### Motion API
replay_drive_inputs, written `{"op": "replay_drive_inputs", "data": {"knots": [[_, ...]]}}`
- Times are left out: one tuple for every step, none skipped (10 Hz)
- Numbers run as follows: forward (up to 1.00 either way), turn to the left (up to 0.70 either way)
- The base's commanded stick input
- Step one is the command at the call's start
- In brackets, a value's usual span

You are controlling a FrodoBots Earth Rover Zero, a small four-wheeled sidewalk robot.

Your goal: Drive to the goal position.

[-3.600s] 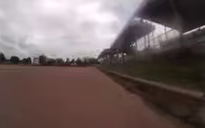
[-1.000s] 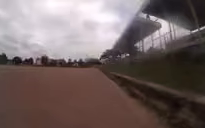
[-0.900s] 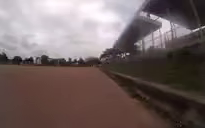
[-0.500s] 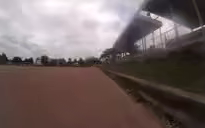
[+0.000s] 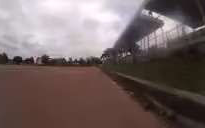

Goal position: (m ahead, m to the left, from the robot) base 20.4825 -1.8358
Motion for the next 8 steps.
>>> {"op": "replay_drive_inputs", "data": {"knots": [[0.7,0.0],[0.7,0.0],[0.7,0.0],[0.7,0.0],[0.7,0.0],[0.7,0.0],[0.7,0.0],[0.7,0.0]]}}
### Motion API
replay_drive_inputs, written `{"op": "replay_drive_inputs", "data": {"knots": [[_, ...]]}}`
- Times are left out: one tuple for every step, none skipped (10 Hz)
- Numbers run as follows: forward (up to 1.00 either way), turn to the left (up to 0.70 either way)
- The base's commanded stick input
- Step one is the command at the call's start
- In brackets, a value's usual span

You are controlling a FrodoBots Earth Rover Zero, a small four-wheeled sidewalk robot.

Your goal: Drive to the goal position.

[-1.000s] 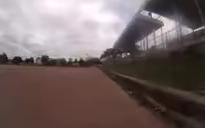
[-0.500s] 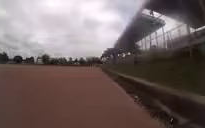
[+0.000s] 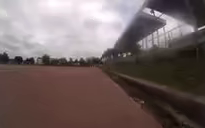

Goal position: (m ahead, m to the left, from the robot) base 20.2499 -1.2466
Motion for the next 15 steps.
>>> {"op": "replay_drive_inputs", "data": {"knots": [[0.7,0.0],[0.7,0.0],[0.7,0.0],[0.7,0.0],[0.7,0.0],[0.7,0.0],[0.7,0.0],[0.7,0.0],[0.7,0.0],[0.7,0.0],[0.7,0.0],[0.7,0.0],[0.7,0.0],[0.7,0.0],[0.7,0.0]]}}
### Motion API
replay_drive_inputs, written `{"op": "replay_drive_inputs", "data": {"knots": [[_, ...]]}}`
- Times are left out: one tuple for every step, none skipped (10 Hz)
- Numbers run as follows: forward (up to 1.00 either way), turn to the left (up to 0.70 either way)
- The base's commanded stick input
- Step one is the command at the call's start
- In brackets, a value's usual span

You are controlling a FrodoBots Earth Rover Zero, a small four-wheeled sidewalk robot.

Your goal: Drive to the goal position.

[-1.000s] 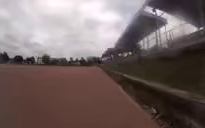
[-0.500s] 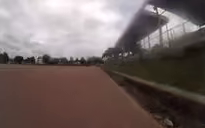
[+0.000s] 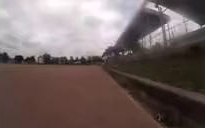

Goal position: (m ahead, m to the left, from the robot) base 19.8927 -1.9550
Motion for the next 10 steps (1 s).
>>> {"op": "replay_drive_inputs", "data": {"knots": [[0.7,0.0],[0.7,0.0],[0.7,0.0],[0.7,0.0],[0.7,0.0],[0.7,0.0],[0.7,0.0],[0.7,0.0],[0.7,0.0],[0.7,0.0]]}}
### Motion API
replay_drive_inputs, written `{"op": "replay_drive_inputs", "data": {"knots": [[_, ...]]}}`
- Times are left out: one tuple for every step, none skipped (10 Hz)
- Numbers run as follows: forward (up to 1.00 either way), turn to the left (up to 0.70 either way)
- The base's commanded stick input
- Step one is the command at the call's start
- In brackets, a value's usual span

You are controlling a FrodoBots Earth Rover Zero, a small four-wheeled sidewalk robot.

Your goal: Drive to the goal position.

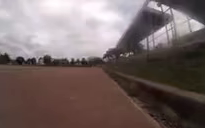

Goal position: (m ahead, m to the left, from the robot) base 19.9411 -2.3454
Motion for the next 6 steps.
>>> {"op": "replay_drive_inputs", "data": {"knots": [[0.7,0.0],[0.7,0.0],[0.7,0.0],[0.7,0.0],[0.7,0.0],[0.7,0.0]]}}
